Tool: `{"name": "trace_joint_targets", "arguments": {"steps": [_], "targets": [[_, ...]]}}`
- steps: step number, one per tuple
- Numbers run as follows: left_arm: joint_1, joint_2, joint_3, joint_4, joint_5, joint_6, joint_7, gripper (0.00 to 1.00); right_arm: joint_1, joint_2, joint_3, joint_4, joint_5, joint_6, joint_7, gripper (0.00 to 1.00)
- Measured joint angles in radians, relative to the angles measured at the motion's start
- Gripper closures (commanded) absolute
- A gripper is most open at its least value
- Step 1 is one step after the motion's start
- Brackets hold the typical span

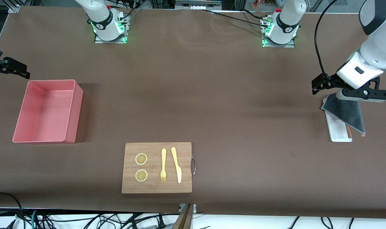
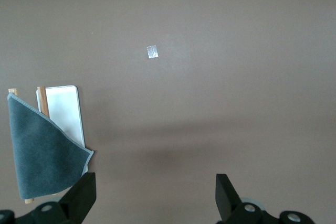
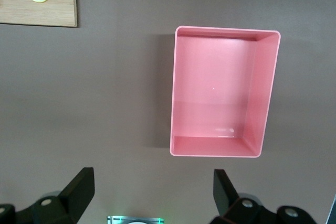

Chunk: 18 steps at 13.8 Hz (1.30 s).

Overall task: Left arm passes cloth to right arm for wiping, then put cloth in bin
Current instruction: 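Lower the left gripper toward the grey cloth on the white tray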

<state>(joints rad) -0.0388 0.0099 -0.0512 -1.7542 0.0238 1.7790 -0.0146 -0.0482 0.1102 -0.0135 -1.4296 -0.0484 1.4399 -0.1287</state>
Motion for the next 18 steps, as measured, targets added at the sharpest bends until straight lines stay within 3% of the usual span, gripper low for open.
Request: {"name": "trace_joint_targets", "arguments": {"steps": [10, 14, 18], "targets": [[0.036, 0.025, 0.009, 0.025, 0.0, -0.081, 0.028, 0.0, -0.001, 0.0, 0.0, 0.0, 0.001, 0.0, 0.0, 0.0], [0.166, 0.033, 0.017, 0.079, 0.0, -0.182, 0.268, 0.0, -0.001, 0.0, 0.0, 0.0, 0.002, 0.0, 0.0, 0.0], [0.336, 0.068, 0.023, 0.085, 0.0, -0.194, 0.62, 0.0, -0.001, 0.0, 0.0, 0.0, 0.003, 0.0, 0.0, 0.0]]}}
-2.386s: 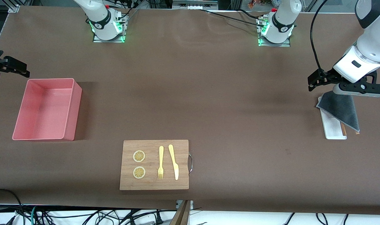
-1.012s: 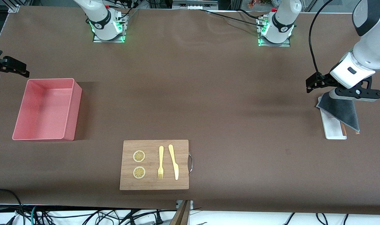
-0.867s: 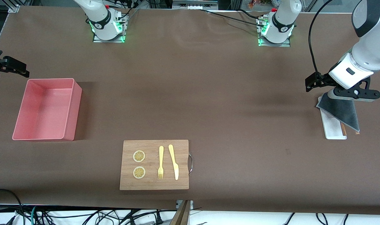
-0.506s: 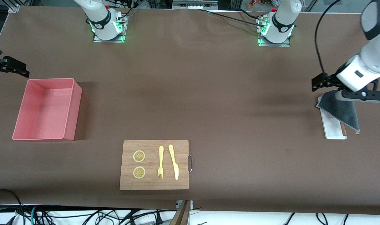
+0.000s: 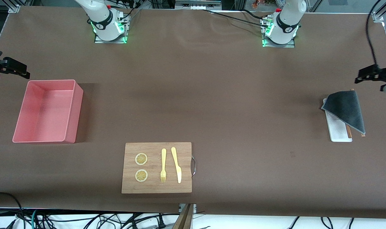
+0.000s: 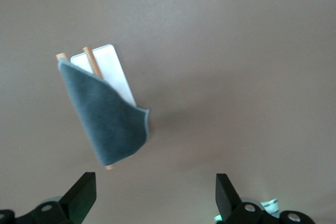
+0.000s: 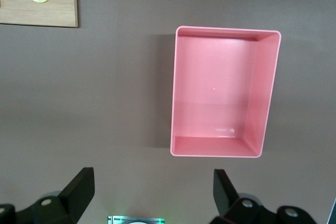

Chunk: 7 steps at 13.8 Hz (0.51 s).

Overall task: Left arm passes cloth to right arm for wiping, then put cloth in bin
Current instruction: 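Lower the left gripper toward the grey cloth on the white tray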

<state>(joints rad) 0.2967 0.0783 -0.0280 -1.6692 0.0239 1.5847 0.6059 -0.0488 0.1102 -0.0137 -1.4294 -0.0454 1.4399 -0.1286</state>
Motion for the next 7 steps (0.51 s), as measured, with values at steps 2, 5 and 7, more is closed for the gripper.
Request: {"name": "trace_joint_targets", "arguments": {"steps": [2, 5, 7], "targets": [[0.082, 0.011, 0.001, 0.001, 0.0, 0.0, 0.15, 0.0, 0.0, 0.0, 0.0, 0.0, 0.001, 0.0, 0.0, 0.0], [0.188, 0.043, 0.0, 0.001, -0.008, 0.0, 0.36, 0.0, 0.0, 0.0, 0.0, 0.0, 0.002, 0.0, 0.0, 0.0], [0.29, 0.098, 0.001, 0.001, -0.103, 0.008, 0.557, 0.0, 0.0, 0.001, 0.0, 0.0, 0.006, 0.0, 0.0, 0.0]]}}
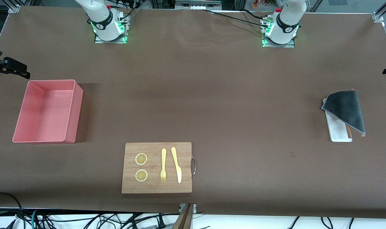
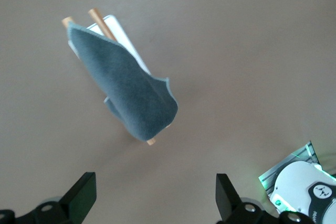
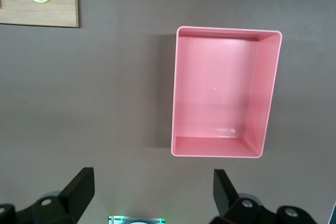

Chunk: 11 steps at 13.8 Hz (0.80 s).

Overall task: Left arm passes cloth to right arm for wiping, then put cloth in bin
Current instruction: 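Lower the left gripper toward the grey cloth on the white tray, then close the left gripper on the edge of the grey cloth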

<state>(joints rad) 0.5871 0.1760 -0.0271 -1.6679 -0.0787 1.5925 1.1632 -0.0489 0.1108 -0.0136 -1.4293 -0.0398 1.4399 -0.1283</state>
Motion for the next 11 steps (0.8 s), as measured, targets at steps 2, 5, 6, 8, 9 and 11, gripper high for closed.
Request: {"name": "trace_joint_targets", "arguments": {"steps": [2, 5, 6, 8, 9, 11], "targets": [[0.111, 0.075, 0.001, 0.0, -0.095, 0.027, 0.201, 0.0, 0.0, 0.0, 0.0, 0.0, 0.008, 0.0, 0.001, 0.0], [0.205, 0.208, 0.0, 0.001, -0.238, 0.07, 0.513, 0.0, 0.0, 0.002, 0.0, 0.0, 0.017, 0.0, 0.001, 0.0], [0.224, 0.254, 0.0, 0.002, -0.283, 0.076, 0.608, 0.0, 0.0, 0.004, 0.0, 0.0, 0.025, 0.0, 0.001, 0.0], [0.258, 0.353, -0.001, 0.032, -0.338, 0.086, 0.765, 0.0, 0.0, 0.013, 0.0, 0.0, 0.036, 0.0, 0.001, 0.0], [0.271, 0.405, -0.002, 0.067, -0.347, 0.086, 0.83, 0.0, 0.0, 0.017, 0.0, 0.0, 0.037, 0.0, 0.001, 0.0], [0.289, 0.499, -0.003, 0.136, -0.376, 0.084, 0.926, 0.0, 0.0, 0.024, 0.0, 0.0, 0.038, 0.0, 0.001, 0.0]]}}
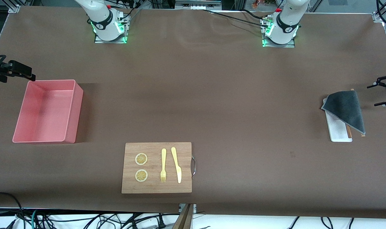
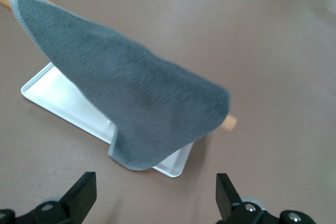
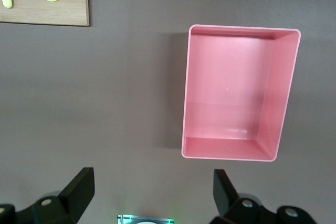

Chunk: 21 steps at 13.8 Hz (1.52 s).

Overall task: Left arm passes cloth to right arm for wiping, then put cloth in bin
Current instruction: 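Close the left gripper on the edge of the grey cloth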

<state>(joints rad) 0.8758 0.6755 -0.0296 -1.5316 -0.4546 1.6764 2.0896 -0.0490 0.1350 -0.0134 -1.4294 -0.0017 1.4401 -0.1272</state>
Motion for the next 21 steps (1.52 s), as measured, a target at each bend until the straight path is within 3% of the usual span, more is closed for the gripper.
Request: {"name": "trace_joint_targets", "arguments": {"steps": [1, 3, 8, 11, 12, 15, 18, 21], "targets": [[0.004, 0.032, -0.001, 0.019, -0.014, -0.002, 0.025, 0.0, 0.0, 0.003, 0.0, 0.0, 0.0, 0.0, 0.0, 0.0], [0.007, 0.077, -0.003, 0.034, -0.037, -0.006, 0.053, 0.11, 0.0, 0.009, 0.0, 0.0, 0.001, 0.0, 0.0, 0.0], [0.008, 0.149, -0.011, 0.039, -0.061, -0.015, 0.095, 0.13, 0.001, 0.02, 0.001, 0.0, 0.001, 0.0, 0.0, 0.0], [0.012, 0.174, -0.011, 0.04, -0.069, -0.019, 0.101, 0.33, 0.001, 0.021, 0.001, 0.0, 0.001, 0.0, 0.0, 0.0], [0.013, 0.178, -0.011, 0.041, -0.069, -0.021, 0.103, 0.34, 0.001, 0.021, 0.001, 0.0, 0.001, 0.0, 0.0, 0.0], [0.013, 0.193, -0.013, 0.042, -0.069, -0.025, 0.105, 0.51, 0.001, 0.022, 0.001, 0.0, 0.001, 0.0, 0.0, 0.0], [0.013, 0.205, -0.014, 0.043, -0.069, -0.025, 0.107, 0.85, 0.001, 0.022, 0.001, 0.0, 0.001, 0.0, 0.0, 0.0], [0.013, 0.206, -0.015, 0.051, -0.069, -0.028, 0.108, 1.0, 0.001, 0.022, 0.001, 0.0, 0.001, 0.0, 0.0, 0.0]]}}
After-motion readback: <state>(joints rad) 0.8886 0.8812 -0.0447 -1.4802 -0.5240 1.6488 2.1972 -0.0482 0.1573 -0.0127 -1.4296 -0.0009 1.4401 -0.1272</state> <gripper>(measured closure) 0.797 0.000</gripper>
